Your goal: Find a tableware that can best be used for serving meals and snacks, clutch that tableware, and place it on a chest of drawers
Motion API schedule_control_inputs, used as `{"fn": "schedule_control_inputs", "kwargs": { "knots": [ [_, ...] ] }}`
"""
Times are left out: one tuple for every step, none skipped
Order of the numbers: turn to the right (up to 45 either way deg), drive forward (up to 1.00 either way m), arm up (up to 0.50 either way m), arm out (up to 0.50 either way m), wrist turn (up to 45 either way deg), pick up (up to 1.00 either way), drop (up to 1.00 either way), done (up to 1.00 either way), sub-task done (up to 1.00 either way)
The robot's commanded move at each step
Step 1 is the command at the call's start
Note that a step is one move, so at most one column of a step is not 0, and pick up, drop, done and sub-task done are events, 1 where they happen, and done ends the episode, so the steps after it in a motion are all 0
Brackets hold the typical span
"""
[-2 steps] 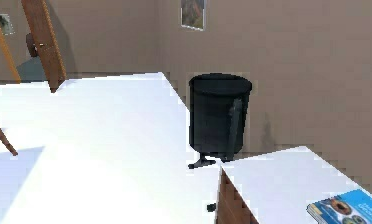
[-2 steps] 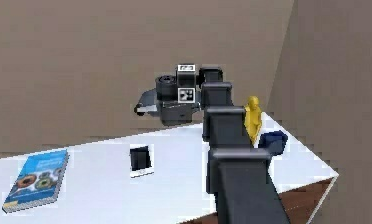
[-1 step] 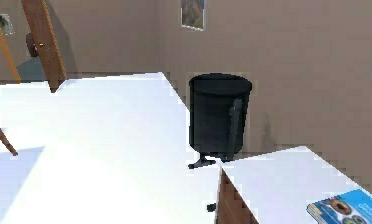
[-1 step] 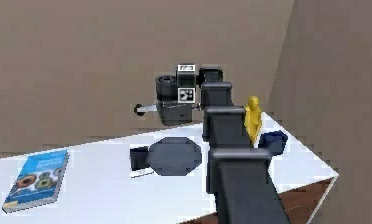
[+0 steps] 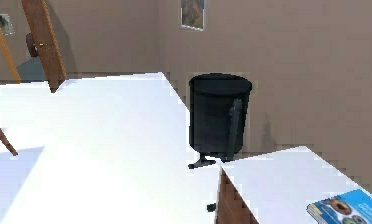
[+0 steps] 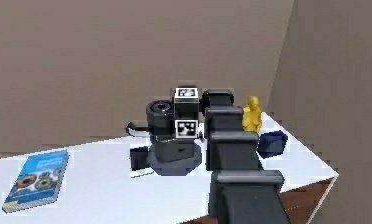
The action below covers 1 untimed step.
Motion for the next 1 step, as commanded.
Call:
{"fn": "schedule_control_inputs", "kwargs": {
  "knots": [
    [0.0, 0.00, 0.00, 0.00, 0.0, 0.00, 0.00, 1.00, 0.00]
  ]
}}
